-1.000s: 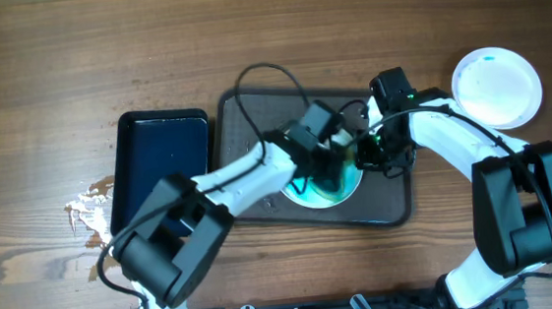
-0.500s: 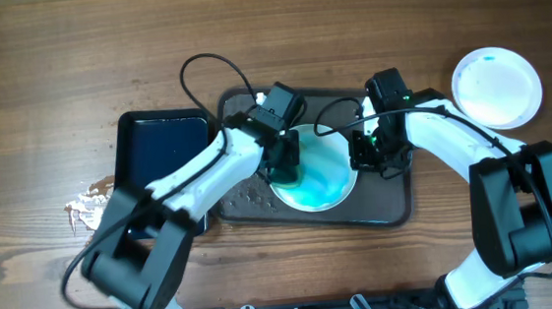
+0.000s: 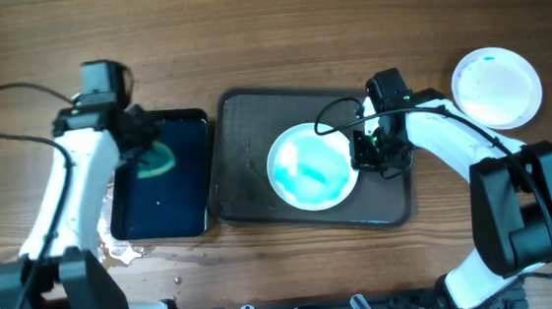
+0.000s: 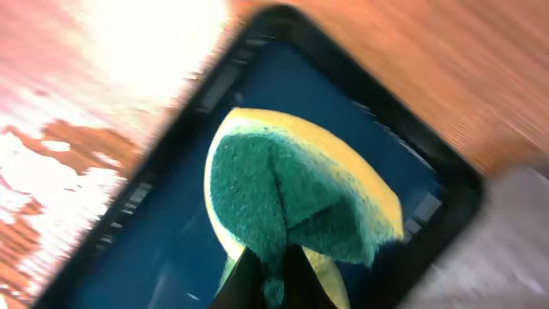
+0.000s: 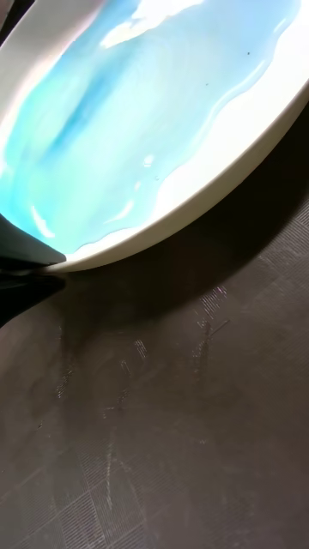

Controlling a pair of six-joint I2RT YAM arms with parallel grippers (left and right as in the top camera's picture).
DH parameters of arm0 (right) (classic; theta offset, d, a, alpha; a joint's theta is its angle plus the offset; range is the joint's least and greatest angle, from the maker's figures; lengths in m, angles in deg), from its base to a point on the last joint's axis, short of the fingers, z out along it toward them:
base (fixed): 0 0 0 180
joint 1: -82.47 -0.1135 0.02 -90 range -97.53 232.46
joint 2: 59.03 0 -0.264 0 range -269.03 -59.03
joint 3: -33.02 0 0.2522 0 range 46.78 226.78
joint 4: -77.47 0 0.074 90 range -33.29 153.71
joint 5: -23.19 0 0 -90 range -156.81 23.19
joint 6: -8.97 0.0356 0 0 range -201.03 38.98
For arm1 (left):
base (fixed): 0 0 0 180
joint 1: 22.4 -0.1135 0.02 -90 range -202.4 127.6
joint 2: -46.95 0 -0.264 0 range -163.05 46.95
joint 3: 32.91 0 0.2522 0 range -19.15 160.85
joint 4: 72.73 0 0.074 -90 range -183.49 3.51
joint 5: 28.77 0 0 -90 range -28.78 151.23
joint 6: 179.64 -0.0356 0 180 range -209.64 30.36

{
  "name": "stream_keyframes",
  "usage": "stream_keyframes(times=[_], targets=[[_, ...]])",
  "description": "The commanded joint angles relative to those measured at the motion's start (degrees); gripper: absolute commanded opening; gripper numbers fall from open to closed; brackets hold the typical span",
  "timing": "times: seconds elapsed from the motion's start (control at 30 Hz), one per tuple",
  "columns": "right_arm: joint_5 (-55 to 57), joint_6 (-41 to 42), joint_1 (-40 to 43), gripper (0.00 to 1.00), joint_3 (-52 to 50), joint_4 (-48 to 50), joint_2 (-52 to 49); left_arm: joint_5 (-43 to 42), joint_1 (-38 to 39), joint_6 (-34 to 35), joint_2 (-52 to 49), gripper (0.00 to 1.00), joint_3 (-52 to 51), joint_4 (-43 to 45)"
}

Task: Clean dirty plates on tray and stack at the side
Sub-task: 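Scrub the blue paint on the held plate with the sponge, then return the sponge to the black tray with the left gripper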

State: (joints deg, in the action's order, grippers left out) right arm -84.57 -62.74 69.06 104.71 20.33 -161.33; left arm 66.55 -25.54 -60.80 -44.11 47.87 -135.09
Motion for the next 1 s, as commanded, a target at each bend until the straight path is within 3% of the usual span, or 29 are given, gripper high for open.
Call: stream_keyframes(times=[0.0,0.17,0.2,0.23,0.27,0.3,0.4,0.67,0.97], targets=[[2.62,-0.46,0.5,0.04,-0.48,-0.2,-0.98,-2.08,-3.56,-2.67,-7.37,0.04,-1.95,0.61],[2.62,-0.28,0.5,0.04,-0.48,-0.31,-0.98,-6.36,-0.44,-4.66,-13.57,0.04,-2.16,3.41],[2.6,-0.31,0.5,0.04,-0.46,-0.31,-0.98,-6.38,0.11,-4.61,-13.64,0.23,-2.16,3.67],[2.6,-0.28,0.5,0.04,-0.46,-0.31,-0.98,-6.4,0.37,-4.59,-13.64,0.66,-2.16,3.69],[2.62,-0.31,0.5,0.04,-0.46,-0.31,-0.98,-6.86,0.42,-4.61,-13.62,0.92,-2.14,3.56],[2.6,-0.33,0.5,0.04,-0.46,-0.26,-0.98,-8.26,0.39,-4.59,-13.62,1.0,-2.14,3.34],[2.6,-1.81,0.5,0.04,0.37,-0.7,-0.96,-8.96,0.42,-2.93,-9.99,1.0,-2.1,3.3],[2.64,-2.89,0.28,0.05,5.18,-1.9,5.05,-9.4,4.33,-2.91,20.31,1.0,-2.1,-2.58],[13.53,-2.89,0.28,0.04,9.53,-8.87,18.88,-9.38,8.55,-2.89,20.79,1.0,-2.1,-5.29]])
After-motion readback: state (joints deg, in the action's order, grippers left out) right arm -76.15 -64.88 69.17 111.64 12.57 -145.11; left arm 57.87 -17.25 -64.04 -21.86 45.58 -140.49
